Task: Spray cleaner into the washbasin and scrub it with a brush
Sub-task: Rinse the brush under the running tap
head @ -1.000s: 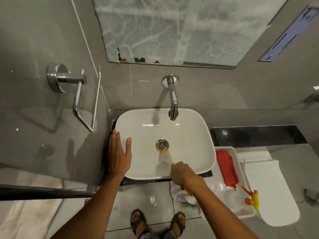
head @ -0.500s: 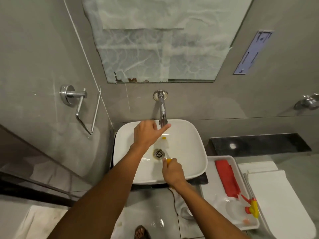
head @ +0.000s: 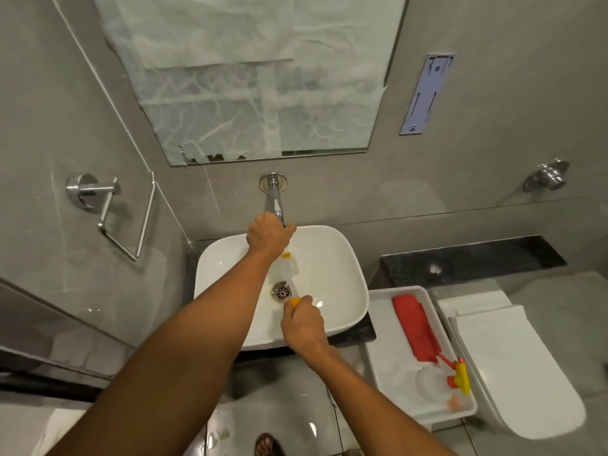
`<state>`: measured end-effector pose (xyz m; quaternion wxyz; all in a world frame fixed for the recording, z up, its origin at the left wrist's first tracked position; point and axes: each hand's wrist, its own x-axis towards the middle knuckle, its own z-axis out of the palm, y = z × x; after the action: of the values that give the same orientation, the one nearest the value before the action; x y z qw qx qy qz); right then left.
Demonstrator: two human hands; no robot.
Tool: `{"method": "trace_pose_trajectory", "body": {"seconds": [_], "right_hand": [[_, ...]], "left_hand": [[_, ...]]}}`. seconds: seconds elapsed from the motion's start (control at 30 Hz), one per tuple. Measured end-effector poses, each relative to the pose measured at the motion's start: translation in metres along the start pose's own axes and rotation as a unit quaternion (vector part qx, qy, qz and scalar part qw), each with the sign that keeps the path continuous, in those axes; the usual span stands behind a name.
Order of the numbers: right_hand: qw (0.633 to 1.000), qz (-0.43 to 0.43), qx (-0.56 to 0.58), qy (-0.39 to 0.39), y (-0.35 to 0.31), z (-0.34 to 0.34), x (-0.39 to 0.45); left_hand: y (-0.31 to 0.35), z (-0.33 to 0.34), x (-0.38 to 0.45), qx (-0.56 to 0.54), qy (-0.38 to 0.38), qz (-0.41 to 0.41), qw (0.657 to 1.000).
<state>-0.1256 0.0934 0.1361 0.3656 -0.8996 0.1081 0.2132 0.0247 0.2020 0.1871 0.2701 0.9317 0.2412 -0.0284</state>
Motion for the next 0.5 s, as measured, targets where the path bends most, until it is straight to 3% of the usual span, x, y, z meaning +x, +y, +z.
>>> {"method": "trace_pose_trajectory", "body": {"seconds": [0.13,0.3,0.5], "right_hand": [[1.000,-0.011,-0.003,0.010,0.006,-0.001,-0.001],[1.000,-0.023,-0.008,0.005,0.007,0.003,-0.002],[1.000,-0.024,-0.009,0.004,0.008,0.009,-0.004]], "left_hand": [[-0.004,-0.001,0.006,0.027,-0.052,0.014,0.998],[-0.037,-0.009,0.016,0.028,-0.127,0.136,0.982],[-0.047,-0.015,0.024,0.060,-0.117,0.214,0.968]]}}
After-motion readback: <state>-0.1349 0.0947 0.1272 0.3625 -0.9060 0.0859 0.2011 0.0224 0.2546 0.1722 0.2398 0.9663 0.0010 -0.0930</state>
